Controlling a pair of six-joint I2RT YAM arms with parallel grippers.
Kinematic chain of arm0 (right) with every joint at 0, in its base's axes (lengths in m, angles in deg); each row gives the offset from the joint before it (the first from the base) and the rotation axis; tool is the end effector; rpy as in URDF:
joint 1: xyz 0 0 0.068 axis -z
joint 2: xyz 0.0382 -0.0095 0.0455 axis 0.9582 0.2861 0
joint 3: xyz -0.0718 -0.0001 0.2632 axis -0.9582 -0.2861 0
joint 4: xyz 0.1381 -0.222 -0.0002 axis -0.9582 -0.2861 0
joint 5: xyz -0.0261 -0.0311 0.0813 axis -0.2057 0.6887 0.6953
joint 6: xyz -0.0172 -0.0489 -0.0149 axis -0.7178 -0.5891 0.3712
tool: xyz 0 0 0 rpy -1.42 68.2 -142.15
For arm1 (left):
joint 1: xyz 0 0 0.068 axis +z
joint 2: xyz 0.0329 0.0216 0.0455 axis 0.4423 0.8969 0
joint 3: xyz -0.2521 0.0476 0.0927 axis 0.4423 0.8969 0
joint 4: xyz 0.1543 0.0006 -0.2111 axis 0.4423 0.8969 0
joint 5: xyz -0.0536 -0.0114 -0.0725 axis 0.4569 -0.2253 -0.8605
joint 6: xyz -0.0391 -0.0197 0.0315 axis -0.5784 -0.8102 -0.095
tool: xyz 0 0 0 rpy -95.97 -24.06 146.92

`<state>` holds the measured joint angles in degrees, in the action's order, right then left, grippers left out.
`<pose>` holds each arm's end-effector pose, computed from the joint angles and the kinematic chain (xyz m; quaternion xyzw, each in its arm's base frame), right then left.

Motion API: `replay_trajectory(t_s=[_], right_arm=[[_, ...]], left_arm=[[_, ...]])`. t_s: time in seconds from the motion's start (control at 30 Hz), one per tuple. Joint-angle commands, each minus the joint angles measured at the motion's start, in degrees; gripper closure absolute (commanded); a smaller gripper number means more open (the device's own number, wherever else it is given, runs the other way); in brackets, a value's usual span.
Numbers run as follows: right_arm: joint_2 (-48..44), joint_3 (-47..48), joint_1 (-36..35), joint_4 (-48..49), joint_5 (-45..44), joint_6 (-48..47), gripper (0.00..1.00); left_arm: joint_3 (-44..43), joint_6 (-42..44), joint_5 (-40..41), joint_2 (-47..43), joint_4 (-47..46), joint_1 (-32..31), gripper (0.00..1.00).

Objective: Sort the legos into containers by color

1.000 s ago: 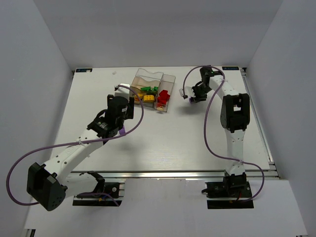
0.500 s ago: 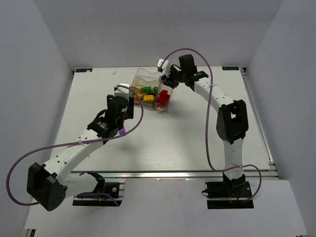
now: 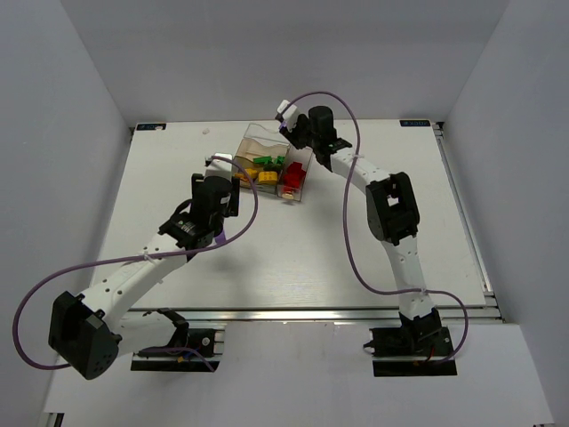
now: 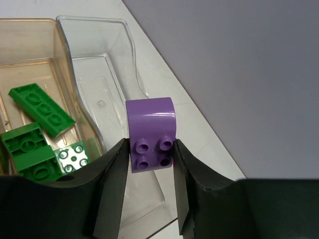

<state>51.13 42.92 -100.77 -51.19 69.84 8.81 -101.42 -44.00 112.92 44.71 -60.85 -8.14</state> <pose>0.5009 0.2672 0.2330 -0.4456 0.6447 0.0431 0.6197 0.2172 -0.1248 0.2982 0.0512 0.8466 0.0660 0.5256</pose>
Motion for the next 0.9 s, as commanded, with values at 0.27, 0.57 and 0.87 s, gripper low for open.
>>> replay_trajectory(t_s=[0.27,0.57,0.87], right_arm=[[3.6,5.0,-0.6,12.8,-1.8,0.2,0.92],[6.0,5.0,-0.6,15.1,-1.5,0.4,0.89],[7.6,5.1,-0.9,16.5,-1.6,-0.6,0.74]], left_arm=[[0.3,0.4,1.1,0.6,-0.5,-0.1,0.28],[0.3,0.4,1.0,0.6,-0.5,-0.1,0.28],[0.4,0.4,1.2,0.6,-0.4,-0.1,0.28]])
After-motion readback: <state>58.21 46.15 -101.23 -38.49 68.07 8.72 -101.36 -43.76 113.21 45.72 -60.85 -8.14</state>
